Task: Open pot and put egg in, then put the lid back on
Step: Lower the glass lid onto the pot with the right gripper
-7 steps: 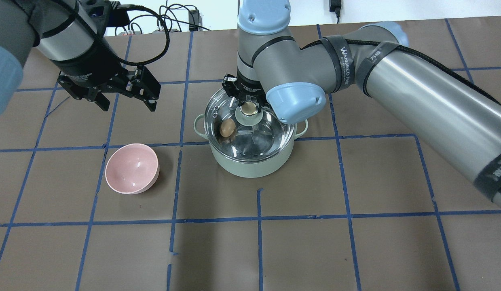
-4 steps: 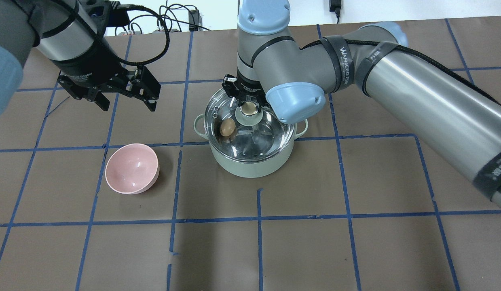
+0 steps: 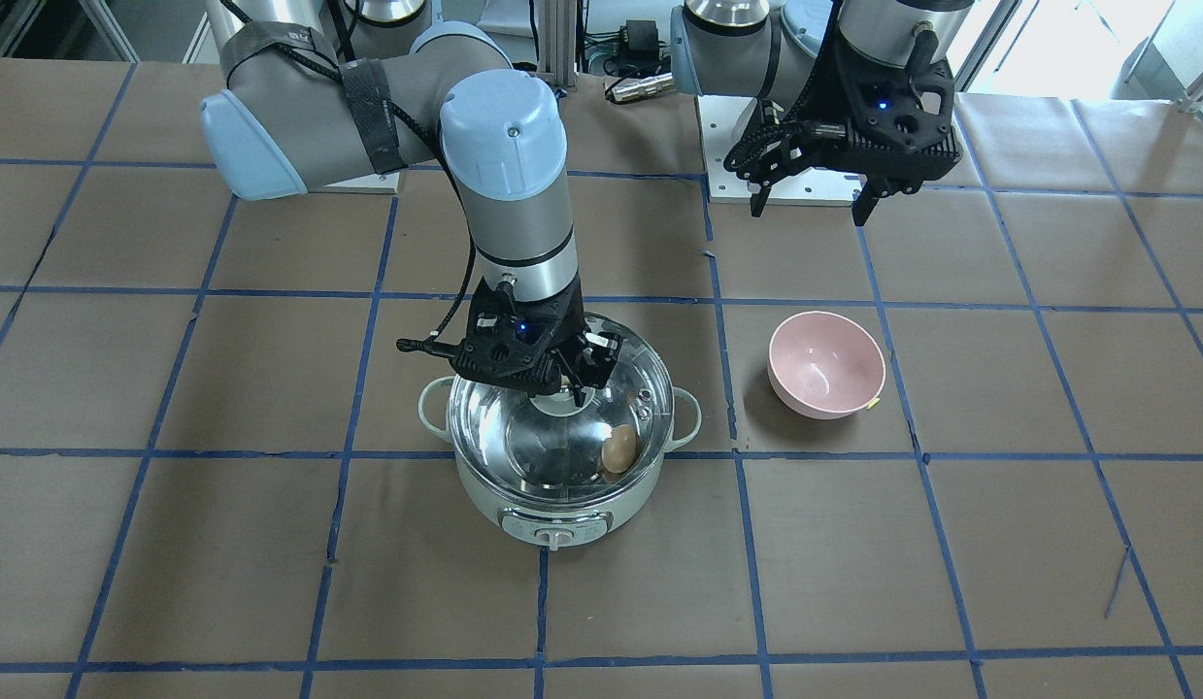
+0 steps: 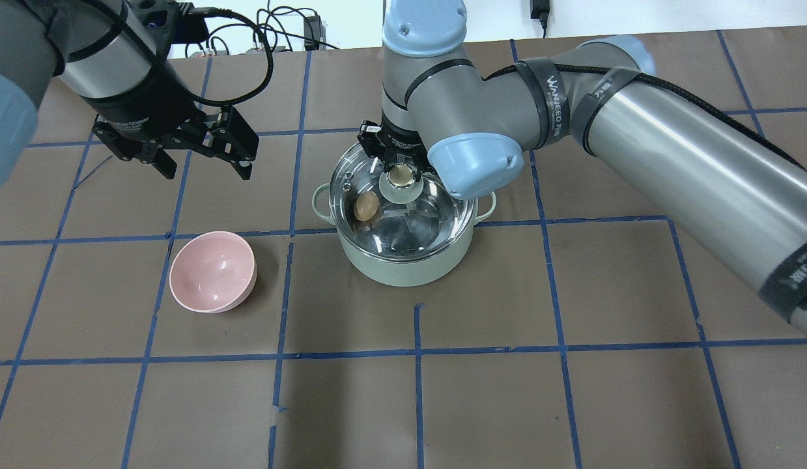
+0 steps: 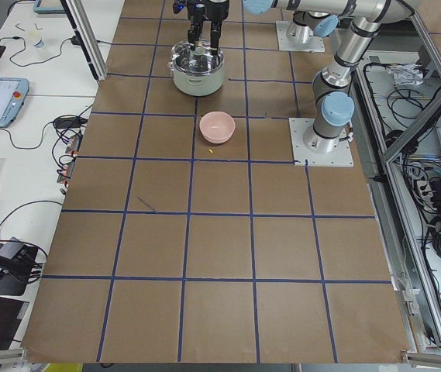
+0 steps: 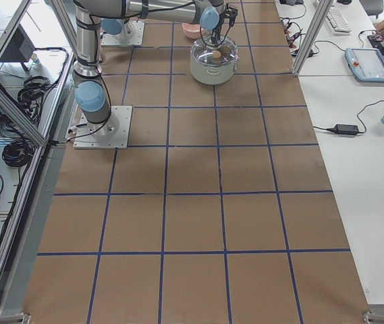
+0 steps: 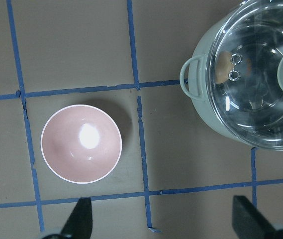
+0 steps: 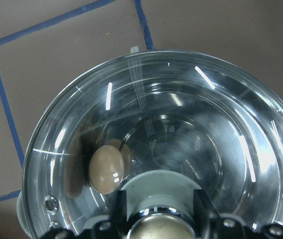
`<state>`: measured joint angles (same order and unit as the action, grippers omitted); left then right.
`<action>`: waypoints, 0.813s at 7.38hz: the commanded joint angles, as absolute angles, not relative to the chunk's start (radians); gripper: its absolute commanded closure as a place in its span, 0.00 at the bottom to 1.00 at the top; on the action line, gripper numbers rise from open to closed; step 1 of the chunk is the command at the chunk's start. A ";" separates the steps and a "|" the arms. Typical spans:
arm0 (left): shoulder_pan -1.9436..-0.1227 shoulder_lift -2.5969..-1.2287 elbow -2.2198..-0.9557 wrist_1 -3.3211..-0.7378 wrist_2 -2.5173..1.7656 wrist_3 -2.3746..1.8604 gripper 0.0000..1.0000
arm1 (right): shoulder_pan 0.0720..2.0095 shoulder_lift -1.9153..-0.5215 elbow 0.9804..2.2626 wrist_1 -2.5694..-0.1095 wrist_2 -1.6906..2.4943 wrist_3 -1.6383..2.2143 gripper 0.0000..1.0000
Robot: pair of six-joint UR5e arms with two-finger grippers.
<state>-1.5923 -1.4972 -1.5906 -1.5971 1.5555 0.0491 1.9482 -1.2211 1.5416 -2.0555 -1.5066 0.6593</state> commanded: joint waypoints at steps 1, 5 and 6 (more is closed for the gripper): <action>-1.592 -1.497 -1.591 -1.597 1.555 0.049 0.00 | 1.948 -1.220 1.540 -2.056 -1.508 0.657 0.66; -1.592 -1.497 -1.589 -1.597 1.557 0.049 0.00 | 1.948 -1.216 1.542 -2.057 -1.508 0.658 0.64; -1.592 -1.497 -1.589 -1.597 1.557 0.049 0.00 | 1.948 -1.216 1.540 -2.056 -1.508 0.658 0.63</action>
<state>-1.5923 -1.4972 -1.5898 -1.5968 1.5565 0.0491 1.9481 -1.2170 1.5414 -2.0562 -1.5079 0.6576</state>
